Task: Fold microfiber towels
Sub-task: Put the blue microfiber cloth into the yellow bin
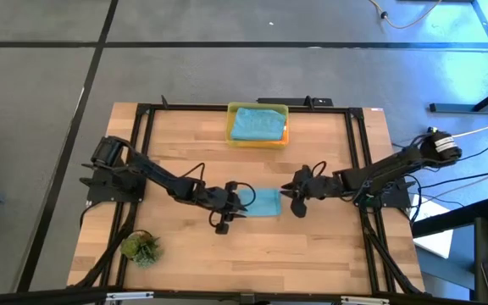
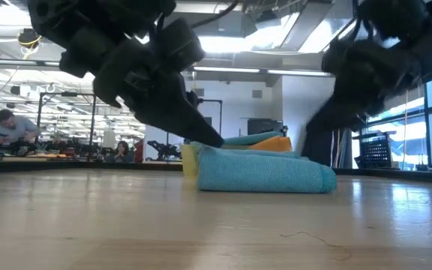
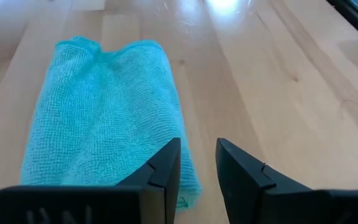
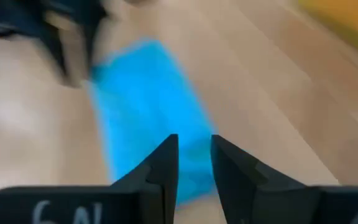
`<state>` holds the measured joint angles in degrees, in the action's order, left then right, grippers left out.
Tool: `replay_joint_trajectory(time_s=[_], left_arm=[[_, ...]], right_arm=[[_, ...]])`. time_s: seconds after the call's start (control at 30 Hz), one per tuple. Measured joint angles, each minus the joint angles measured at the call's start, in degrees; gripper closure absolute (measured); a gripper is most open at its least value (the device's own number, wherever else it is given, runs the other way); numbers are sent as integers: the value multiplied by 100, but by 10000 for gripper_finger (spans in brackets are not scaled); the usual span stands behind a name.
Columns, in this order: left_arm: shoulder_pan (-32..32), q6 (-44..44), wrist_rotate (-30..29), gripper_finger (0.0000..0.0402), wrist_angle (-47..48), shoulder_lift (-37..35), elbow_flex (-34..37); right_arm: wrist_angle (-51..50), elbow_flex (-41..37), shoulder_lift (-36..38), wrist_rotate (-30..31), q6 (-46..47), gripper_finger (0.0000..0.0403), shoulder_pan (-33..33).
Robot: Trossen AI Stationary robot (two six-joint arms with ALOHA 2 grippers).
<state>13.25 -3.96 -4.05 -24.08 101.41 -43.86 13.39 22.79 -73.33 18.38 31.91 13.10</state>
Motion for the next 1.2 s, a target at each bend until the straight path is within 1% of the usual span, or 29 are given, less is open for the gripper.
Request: replay_joint_trajectory(time_s=[0.1, 0.2, 0.3, 0.43, 0.6, 0.7, 0.77, 0.87, 0.9, 1.07, 1.2], left_arm=[[-23, 8, 0, 308, -106, 82, 2], [2, 143, -6, 308, -258, 139, -2], [91, 330, -144, 308, -271, 139, -84], [246, 842, -245, 305, -238, 139, -234], [354, 960, -292, 274, 63, 139, -470], [366, 943, -627, 250, 536, 155, -557], [366, 884, -857, 233, 659, 228, -568], [364, 877, -920, 210, 649, 327, -566], [362, 877, -947, 205, 646, 379, -583], [346, 931, -1334, 193, 634, 694, -597], [338, 970, -1553, 193, 572, 837, -599]], right_arm=[[775, 0, -31, -226, -795, 307, 212], [1481, 4, -241, -384, -1583, 301, 482], [1746, 4, -566, -386, -1873, 280, 653], [2171, 10, -1183, -475, -1887, 225, 750], [2333, 436, -1940, -497, -2222, 140, 869], [1998, 791, -2329, -413, -2653, 102, 947], [1567, 1052, -2567, -141, -2872, 88, 990], [790, 1406, -2851, 439, -2975, 82, 1019], [599, 1492, -2897, 543, -2942, 83, 1016], [62, 1844, -3116, 738, -2916, 100, 1027], [-35, 1937, -3287, 880, -2887, 137, 1030]])
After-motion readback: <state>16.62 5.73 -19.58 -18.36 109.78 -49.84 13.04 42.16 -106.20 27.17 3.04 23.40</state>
